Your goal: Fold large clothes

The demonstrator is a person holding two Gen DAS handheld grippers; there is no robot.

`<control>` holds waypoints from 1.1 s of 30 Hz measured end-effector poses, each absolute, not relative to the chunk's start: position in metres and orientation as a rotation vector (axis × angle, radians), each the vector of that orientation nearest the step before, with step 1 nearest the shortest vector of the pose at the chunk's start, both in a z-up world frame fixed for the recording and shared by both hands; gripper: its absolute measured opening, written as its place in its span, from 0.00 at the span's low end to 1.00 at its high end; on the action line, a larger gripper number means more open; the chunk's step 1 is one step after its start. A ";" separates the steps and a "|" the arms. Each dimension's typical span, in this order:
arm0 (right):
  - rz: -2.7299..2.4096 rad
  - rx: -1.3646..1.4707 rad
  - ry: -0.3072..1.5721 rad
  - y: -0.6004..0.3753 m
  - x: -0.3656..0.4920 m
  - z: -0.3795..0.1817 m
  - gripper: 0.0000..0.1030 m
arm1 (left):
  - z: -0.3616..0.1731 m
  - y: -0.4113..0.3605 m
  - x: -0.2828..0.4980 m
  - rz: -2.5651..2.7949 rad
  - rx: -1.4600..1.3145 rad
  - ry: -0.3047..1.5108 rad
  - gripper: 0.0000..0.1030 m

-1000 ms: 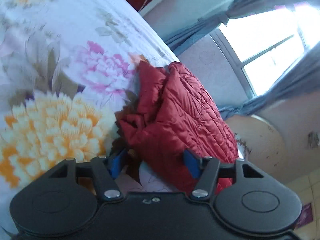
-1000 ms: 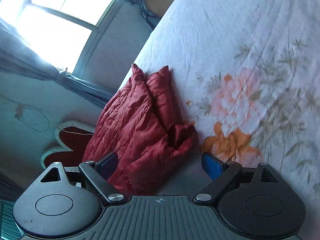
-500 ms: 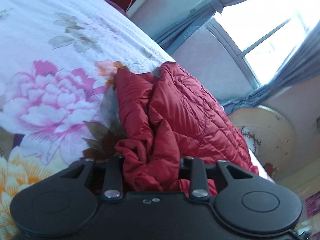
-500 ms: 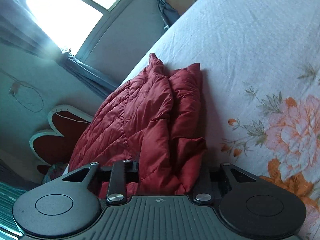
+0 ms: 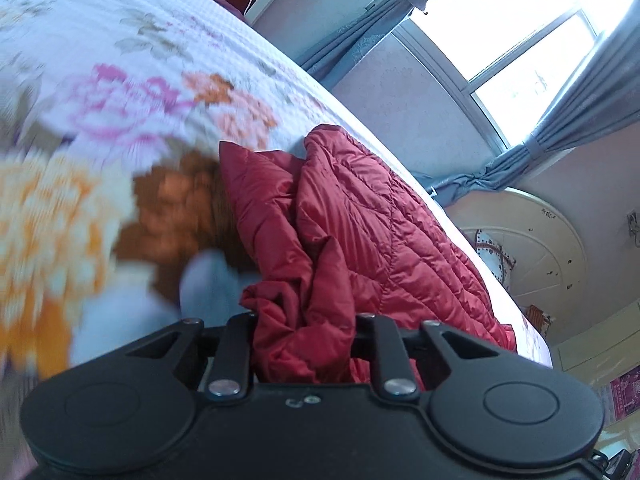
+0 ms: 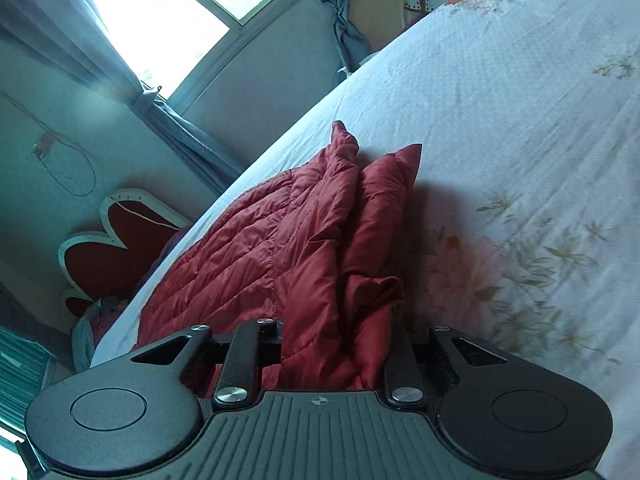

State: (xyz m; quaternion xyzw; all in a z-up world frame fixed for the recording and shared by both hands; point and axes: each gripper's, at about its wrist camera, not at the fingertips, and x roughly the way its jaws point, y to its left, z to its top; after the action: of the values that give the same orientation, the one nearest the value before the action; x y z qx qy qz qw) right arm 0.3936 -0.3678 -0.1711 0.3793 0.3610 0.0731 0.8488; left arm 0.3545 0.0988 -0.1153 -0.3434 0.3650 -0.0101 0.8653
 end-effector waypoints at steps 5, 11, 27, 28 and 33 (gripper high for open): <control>0.167 0.790 0.779 -0.396 0.349 -0.170 0.20 | -0.116 0.075 0.310 -0.014 -0.737 0.761 0.19; 0.191 0.790 0.805 -0.417 0.307 -0.173 0.20 | -0.118 0.065 0.262 0.010 -0.758 0.753 0.19; 0.197 0.783 0.838 -0.424 0.250 -0.171 0.20 | -0.121 0.067 0.190 0.011 -0.770 0.769 0.19; 0.195 0.787 0.841 -0.424 0.247 -0.171 0.20 | -0.121 0.068 0.186 0.008 -0.772 0.771 0.19; 0.187 0.780 0.851 -0.422 0.235 -0.172 0.20 | -0.124 0.073 0.170 0.001 -0.780 0.771 0.19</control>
State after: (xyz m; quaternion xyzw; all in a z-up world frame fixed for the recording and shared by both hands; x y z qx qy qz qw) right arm 0.2348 -0.4221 -0.1719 0.3680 0.4016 0.0884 0.8339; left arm 0.1701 0.0732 -0.1239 -0.3709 0.3663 0.0007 0.8534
